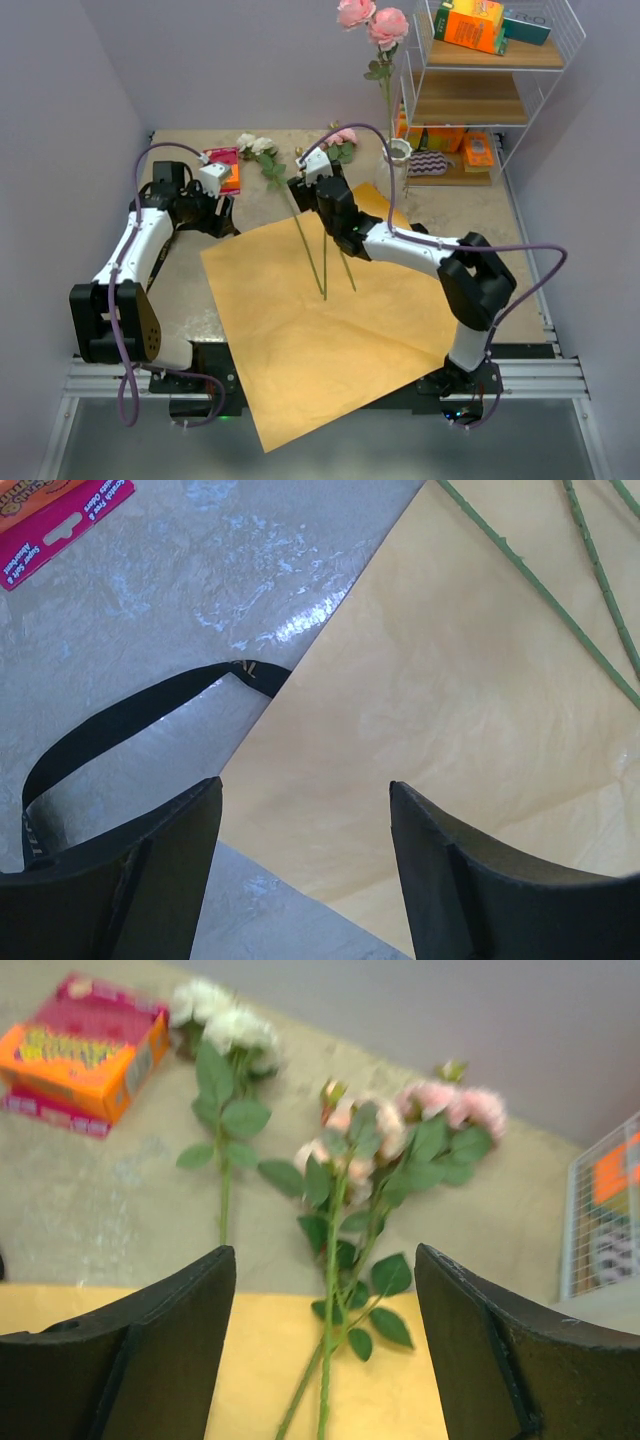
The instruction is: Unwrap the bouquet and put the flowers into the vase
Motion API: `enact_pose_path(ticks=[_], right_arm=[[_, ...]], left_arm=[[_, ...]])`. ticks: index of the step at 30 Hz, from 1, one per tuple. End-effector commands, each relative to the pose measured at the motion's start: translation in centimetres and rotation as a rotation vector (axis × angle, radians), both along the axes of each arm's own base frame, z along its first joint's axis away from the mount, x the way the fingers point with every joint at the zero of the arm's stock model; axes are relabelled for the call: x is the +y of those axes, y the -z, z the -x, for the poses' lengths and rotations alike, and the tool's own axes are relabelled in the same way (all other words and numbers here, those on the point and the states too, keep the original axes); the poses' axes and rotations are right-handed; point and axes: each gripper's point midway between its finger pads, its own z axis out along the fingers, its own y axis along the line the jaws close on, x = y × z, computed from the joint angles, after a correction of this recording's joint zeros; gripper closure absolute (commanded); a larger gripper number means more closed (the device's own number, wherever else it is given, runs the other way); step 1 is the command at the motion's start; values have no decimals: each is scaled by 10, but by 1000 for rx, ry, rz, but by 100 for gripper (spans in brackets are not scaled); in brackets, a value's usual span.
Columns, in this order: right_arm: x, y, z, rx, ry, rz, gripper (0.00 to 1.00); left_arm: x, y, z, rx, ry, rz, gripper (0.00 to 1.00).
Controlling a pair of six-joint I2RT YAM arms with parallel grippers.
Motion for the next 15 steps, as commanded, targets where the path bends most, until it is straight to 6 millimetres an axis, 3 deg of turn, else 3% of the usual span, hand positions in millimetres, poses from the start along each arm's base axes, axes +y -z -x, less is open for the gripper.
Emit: enact_pose_path(ticks=[1,5,7,8,9,11,12,15], right_arm=[[14,17,-17,135,-81,-42,25],[35,42,-24,221,-118,-46,25],[45,65,-24,268,-154,-34,25],[52,65,-26,276,-169,-49,25],[58,81,-26,308,-187,-42,25],[72,83,-26,336,-234,-57,25],[77,99,-26,367,-241,-44,25],[86,109,-31,402,-248,-54,23]], left_arm=[[-1,-28,-5,-85,9,12,27],[-1,-25,-5,-80,14,12,27],[-1,-24,-6,-79,13,13,27],[-1,-24,-6,-78,13,15,27],[-1,-22,-5,-74,13,15,27],[-1,-21,-5,-75,13,15,27],[-1,-19,-4,-70,13,13,27],[0,-18,-4,-70,13,6,27]])
